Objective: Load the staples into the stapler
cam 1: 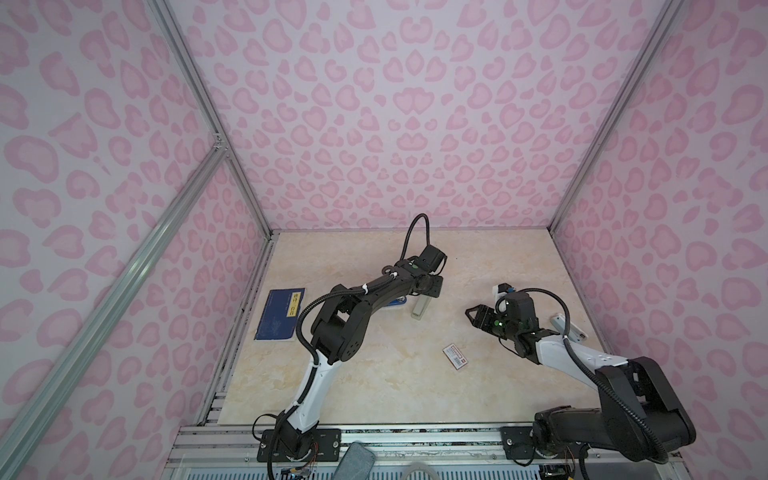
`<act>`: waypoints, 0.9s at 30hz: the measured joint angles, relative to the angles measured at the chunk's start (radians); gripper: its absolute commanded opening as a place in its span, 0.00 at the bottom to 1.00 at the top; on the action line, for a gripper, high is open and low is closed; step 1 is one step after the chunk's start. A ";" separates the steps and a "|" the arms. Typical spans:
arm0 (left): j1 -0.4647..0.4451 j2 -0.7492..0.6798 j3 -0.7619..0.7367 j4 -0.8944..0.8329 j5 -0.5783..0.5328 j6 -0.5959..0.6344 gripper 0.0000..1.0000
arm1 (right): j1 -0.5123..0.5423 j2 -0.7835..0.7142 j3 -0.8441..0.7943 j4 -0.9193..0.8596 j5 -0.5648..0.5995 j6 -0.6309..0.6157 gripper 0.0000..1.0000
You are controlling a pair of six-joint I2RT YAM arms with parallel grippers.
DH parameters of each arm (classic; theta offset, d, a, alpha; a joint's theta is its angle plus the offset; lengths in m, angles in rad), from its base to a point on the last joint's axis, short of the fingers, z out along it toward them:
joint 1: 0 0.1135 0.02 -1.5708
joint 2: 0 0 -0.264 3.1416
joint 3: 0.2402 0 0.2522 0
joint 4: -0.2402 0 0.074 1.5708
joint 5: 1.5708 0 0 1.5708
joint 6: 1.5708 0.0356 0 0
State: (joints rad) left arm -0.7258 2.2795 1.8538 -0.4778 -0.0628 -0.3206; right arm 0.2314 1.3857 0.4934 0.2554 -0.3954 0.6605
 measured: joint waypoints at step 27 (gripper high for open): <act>-0.061 -0.189 -0.171 0.040 0.050 -0.025 0.04 | -0.071 0.599 0.122 0.719 -0.322 0.412 0.38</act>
State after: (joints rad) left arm -0.7872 2.0907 1.6825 -0.4374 -0.0132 -0.3454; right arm 0.1608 1.9842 0.6151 0.9745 -0.7177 1.0729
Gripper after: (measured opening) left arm 0.296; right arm 0.397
